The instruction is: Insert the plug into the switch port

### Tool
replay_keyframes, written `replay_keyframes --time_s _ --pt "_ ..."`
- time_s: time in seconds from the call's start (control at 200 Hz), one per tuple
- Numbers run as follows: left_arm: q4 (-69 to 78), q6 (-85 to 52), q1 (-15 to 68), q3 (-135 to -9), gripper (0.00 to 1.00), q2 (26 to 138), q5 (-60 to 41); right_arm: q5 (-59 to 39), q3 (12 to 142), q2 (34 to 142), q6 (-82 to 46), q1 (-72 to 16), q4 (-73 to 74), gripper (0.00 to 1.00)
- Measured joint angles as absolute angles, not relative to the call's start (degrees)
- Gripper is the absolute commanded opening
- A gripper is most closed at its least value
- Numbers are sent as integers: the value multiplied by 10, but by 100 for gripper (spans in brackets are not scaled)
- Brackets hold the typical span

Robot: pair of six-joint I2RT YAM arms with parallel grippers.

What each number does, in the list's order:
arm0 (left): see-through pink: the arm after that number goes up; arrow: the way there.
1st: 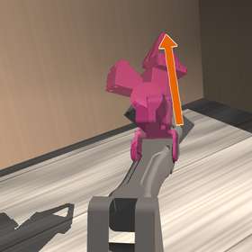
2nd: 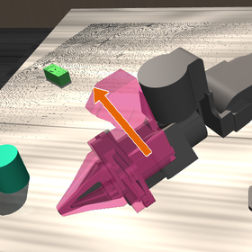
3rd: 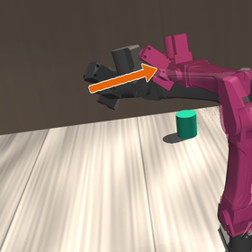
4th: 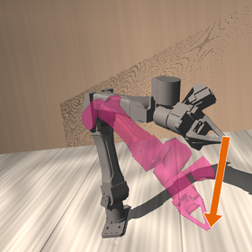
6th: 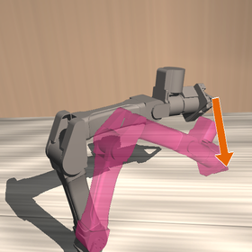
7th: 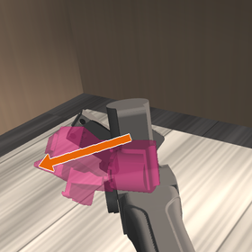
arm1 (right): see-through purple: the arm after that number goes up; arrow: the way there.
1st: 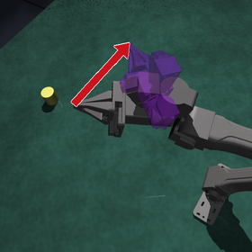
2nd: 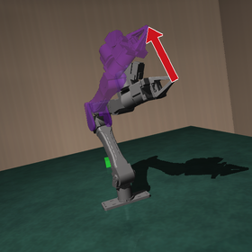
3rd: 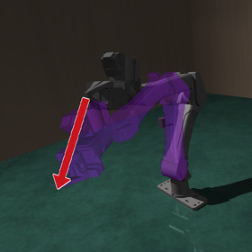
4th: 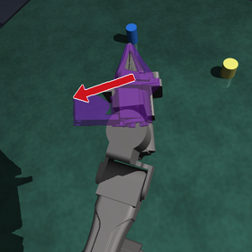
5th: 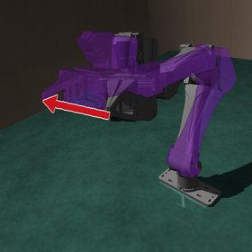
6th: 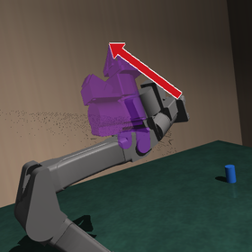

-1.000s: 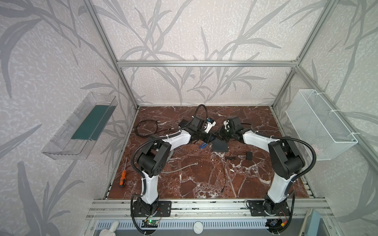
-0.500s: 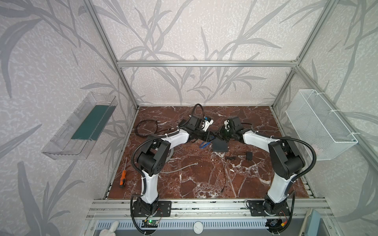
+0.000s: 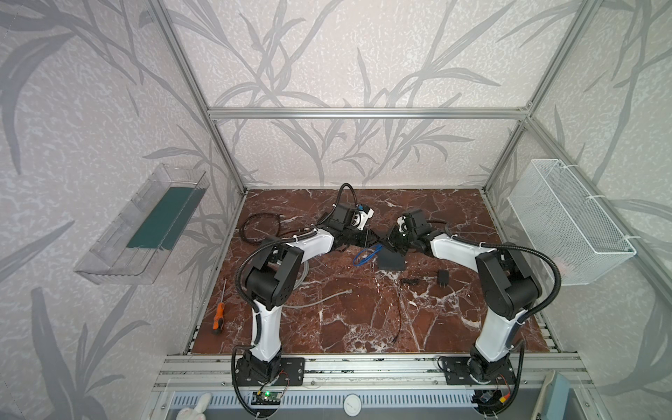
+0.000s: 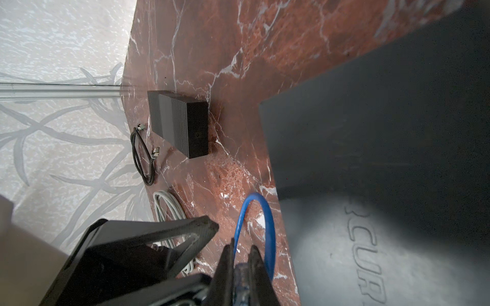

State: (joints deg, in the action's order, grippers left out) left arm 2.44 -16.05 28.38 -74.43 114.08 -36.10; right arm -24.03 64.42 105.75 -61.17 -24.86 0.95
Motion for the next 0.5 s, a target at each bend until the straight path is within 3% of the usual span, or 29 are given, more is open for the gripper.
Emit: replay_keyframes --time_s 0.5 --pt "86 -161 283 -700 32 1137 -389 -240 644 1058 -641 -244 4 11"
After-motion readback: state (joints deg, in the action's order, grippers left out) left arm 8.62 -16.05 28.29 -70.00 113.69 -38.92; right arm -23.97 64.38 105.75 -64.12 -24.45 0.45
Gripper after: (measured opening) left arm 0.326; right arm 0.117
